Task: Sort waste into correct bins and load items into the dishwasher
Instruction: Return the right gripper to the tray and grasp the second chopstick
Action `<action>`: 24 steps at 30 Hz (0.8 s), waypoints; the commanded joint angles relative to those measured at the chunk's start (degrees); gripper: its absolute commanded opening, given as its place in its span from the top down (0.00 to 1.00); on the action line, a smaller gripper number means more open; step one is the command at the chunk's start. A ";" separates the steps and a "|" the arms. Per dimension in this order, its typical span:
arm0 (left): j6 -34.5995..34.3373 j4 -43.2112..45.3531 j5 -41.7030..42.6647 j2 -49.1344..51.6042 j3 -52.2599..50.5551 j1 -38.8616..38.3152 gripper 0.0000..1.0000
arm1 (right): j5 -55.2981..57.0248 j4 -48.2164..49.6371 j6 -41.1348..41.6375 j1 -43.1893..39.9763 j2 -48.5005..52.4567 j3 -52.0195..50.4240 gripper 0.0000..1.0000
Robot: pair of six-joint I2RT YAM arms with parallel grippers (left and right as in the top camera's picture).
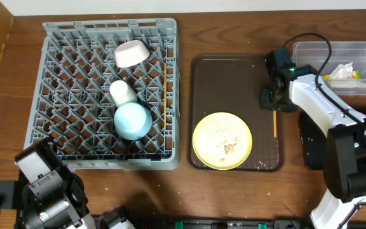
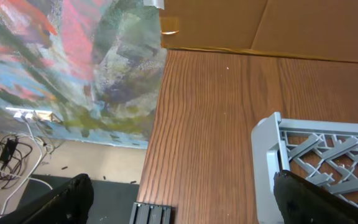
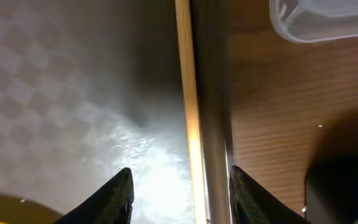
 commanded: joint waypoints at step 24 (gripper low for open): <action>-0.94 -0.24 -0.31 -0.07 0.90 0.42 0.06 | -1.14 11.61 -3.39 -0.24 0.39 -9.90 0.53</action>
